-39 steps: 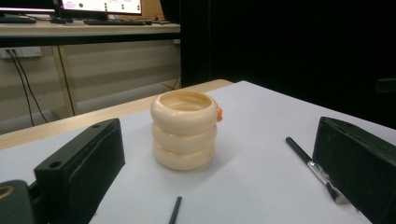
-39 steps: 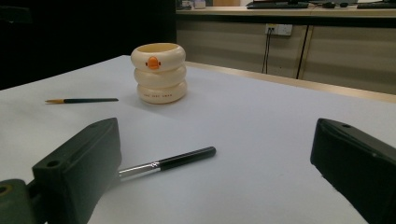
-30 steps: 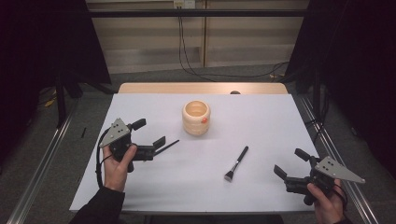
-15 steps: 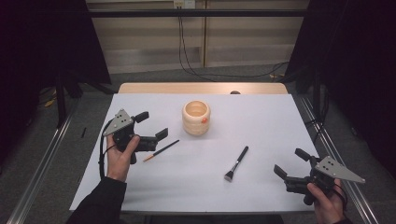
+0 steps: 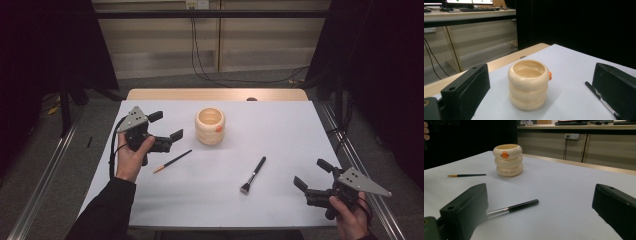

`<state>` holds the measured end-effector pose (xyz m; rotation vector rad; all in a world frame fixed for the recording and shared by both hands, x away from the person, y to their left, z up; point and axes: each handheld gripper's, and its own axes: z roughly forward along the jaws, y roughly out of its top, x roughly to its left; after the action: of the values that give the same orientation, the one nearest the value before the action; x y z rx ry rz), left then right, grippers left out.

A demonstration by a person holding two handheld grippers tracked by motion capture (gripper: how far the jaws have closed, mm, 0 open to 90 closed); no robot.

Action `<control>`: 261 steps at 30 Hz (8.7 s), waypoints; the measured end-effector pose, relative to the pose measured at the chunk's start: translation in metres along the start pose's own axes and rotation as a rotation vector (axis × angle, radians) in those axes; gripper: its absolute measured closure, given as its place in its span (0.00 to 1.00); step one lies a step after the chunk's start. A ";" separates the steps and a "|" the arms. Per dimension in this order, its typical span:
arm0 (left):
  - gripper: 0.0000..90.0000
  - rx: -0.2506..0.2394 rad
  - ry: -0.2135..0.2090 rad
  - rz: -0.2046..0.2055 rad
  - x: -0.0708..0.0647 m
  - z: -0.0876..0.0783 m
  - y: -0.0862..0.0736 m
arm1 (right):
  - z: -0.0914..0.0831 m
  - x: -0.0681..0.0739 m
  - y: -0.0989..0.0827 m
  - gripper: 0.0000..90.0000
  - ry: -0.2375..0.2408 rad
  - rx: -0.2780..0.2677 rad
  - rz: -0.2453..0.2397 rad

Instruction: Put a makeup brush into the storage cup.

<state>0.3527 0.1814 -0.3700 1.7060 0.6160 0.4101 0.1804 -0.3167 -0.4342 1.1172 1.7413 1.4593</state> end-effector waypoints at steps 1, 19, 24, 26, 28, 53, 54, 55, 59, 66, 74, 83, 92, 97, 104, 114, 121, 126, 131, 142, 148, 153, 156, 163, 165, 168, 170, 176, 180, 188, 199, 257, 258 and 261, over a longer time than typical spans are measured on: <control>0.01 0.010 -0.008 0.006 0.001 0.001 0.000 | 0.000 0.000 0.000 0.00 -0.002 -0.002 -0.004; 0.02 0.271 -0.011 0.004 0.012 0.009 0.000 | 0.000 0.000 0.000 0.00 0.001 -0.001 -0.002; 0.03 0.337 -0.004 0.026 0.013 0.012 0.003 | 0.000 0.000 0.000 0.00 0.002 0.001 0.000; 0.04 0.380 -0.001 0.023 0.014 0.013 0.001 | 0.000 0.000 0.000 0.00 0.000 0.001 -0.002; 0.05 0.413 -0.004 0.017 0.014 0.014 0.000 | 0.000 0.000 0.000 0.00 0.000 0.001 0.000; 0.22 0.770 -0.072 0.035 0.014 0.035 -0.026 | 0.000 0.000 0.000 0.00 0.002 0.003 -0.006; 0.23 0.838 -0.100 0.105 0.018 0.035 -0.024 | 0.000 0.001 0.000 0.00 0.005 0.005 -0.002; 0.25 0.849 -0.101 0.110 0.018 0.036 -0.025 | 0.000 0.001 0.000 0.00 0.005 0.005 -0.003; 0.32 0.900 -0.095 0.087 0.020 0.038 -0.029 | 0.000 0.000 0.000 0.00 0.005 0.003 -0.007; 0.42 0.992 -0.107 0.054 0.020 0.043 -0.038 | 0.000 0.001 0.000 0.00 0.012 0.007 -0.002; 0.56 1.069 -0.123 0.052 0.024 0.046 -0.048 | 0.000 0.001 0.000 0.00 0.008 0.003 -0.001; 0.67 1.120 -0.095 0.063 0.025 0.050 -0.055 | 0.001 0.001 0.000 0.00 0.008 0.006 -0.002; 0.76 1.156 -0.073 0.064 0.026 0.054 -0.060 | 0.001 0.001 0.000 0.00 0.012 0.006 -0.004; 0.79 1.168 -0.075 0.063 0.025 0.056 -0.061 | 0.001 0.002 0.000 0.00 0.011 0.007 -0.003; 0.82 1.198 -0.056 0.098 0.020 0.060 -0.061 | 0.001 0.001 0.000 0.00 0.013 0.011 -0.007; 0.93 1.197 -0.073 0.103 0.020 0.060 -0.061 | 0.001 0.001 -0.001 0.00 0.013 0.014 -0.003; 0.93 1.176 -0.081 0.084 0.022 0.058 -0.062 | 0.001 0.001 -0.001 0.00 0.017 0.018 -0.001; 0.93 1.174 -0.099 0.068 0.025 0.056 -0.061 | 0.001 0.001 -0.001 0.00 0.015 0.018 0.005; 0.93 1.148 -0.085 0.041 0.027 0.054 -0.062 | 0.001 0.001 -0.001 0.00 0.013 0.016 0.009; 0.93 1.127 -0.094 0.009 0.031 0.050 -0.062 | 0.001 0.001 -0.001 0.00 0.011 0.016 0.010; 0.93 1.110 -0.066 -0.005 0.031 0.047 -0.062 | 0.001 0.001 -0.001 0.00 0.009 0.015 0.012; 0.93 1.074 -0.074 -0.026 0.033 0.042 -0.063 | 0.001 0.001 -0.001 0.01 0.008 0.015 0.012; 0.93 1.038 -0.069 -0.040 0.032 0.038 -0.060 | 0.001 0.001 -0.001 0.01 0.008 0.014 0.012; 0.93 0.965 -0.076 -0.064 0.028 0.028 -0.057 | 0.001 0.001 -0.001 0.00 0.006 0.013 0.011; 0.93 0.933 -0.076 -0.068 0.027 0.024 -0.055 | 0.001 0.001 -0.001 0.01 0.008 0.013 0.008; 0.93 0.883 -0.078 -0.085 0.027 0.019 -0.053 | 0.001 0.000 -0.001 0.01 0.011 0.014 0.008; 0.93 0.863 -0.076 -0.093 0.026 0.016 -0.053 | 0.001 0.000 -0.001 0.01 0.010 0.014 0.010; 0.93 0.788 -0.089 -0.114 0.023 0.008 -0.053 | 0.001 0.000 -0.001 0.01 0.012 0.015 0.009; 0.93 0.761 -0.117 -0.090 0.021 0.004 -0.049 | 0.001 0.000 -0.001 0.01 0.011 0.015 0.004; 0.93 0.618 -0.120 -0.126 0.009 -0.004 -0.047 | 0.001 0.000 -0.001 0.00 0.006 0.011 0.012; 0.93 0.394 -0.061 -0.127 0.001 -0.015 -0.043 | 0.001 0.001 -0.001 0.01 0.006 0.011 0.015; 0.93 0.169 -0.228 -0.055 -0.074 0.006 -0.018 | 0.000 0.000 -0.001 0.00 0.010 -0.005 0.022; 0.93 0.166 -0.239 -0.050 -0.074 0.008 -0.017 | 0.001 0.000 -0.001 0.00 0.007 -0.007 0.017; 0.93 0.183 -0.239 -0.039 -0.078 0.012 -0.014 | 0.001 0.000 -0.001 0.00 0.009 -0.006 0.022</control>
<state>0.2952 0.1270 -0.3815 1.8797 0.5226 0.1205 0.1809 -0.3165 -0.4350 1.1316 1.7342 1.4841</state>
